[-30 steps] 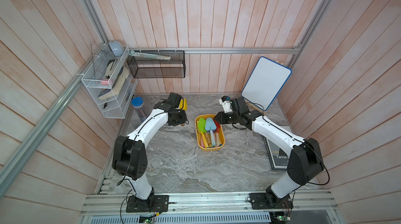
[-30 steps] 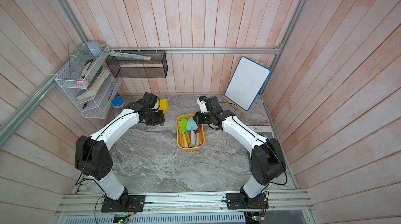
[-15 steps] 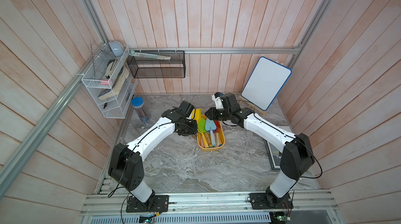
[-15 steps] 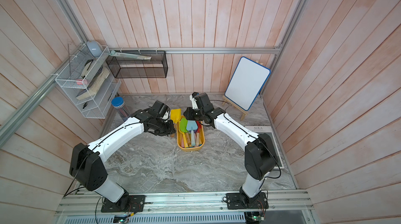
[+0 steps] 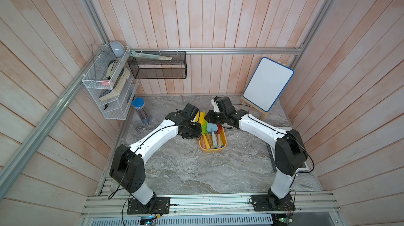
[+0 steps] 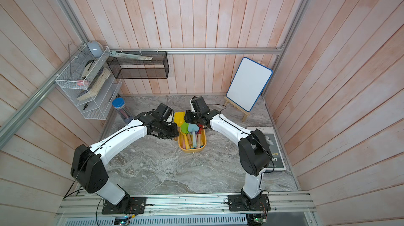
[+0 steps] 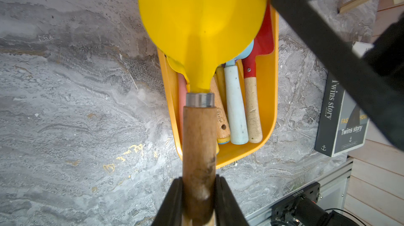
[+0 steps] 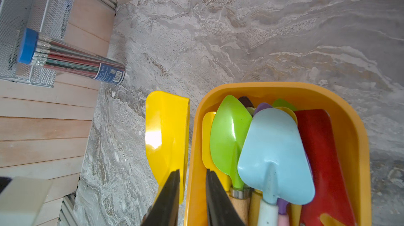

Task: Put the shovel into the storage box
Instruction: Place the shovel in the storage box.

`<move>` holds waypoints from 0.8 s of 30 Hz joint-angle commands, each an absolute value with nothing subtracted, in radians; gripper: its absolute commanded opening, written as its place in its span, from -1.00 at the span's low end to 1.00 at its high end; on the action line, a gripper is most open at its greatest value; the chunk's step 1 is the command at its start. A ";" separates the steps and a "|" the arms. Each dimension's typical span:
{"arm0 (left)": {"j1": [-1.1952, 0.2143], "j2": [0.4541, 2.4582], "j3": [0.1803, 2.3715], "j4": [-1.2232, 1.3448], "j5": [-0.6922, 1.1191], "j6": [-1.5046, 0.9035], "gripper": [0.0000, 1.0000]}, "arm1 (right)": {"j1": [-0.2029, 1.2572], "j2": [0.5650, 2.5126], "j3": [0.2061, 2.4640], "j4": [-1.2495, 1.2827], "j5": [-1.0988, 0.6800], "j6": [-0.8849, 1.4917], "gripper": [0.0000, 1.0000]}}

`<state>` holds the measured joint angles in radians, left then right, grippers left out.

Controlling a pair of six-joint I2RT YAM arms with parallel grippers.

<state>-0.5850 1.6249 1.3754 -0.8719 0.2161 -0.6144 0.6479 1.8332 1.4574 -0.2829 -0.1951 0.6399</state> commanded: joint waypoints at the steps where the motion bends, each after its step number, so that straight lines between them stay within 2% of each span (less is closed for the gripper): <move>1: -0.592 1.619 1.376 -0.848 0.212 -0.618 -0.63 | 0.658 1.856 1.498 -0.268 -0.176 0.650 -0.48; 16: -0.602 1.620 1.393 -0.854 0.213 -0.623 -0.63 | 0.667 1.902 1.528 -0.290 -0.167 0.640 -0.53; 24: -0.603 1.620 1.395 -0.858 0.211 -0.624 -0.63 | 0.669 1.900 1.530 -0.308 -0.131 0.634 -0.87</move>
<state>-0.5991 1.6249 1.3754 -0.8715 0.2161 -0.6254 0.6636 1.8935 1.4994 -0.2909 -0.1654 0.6472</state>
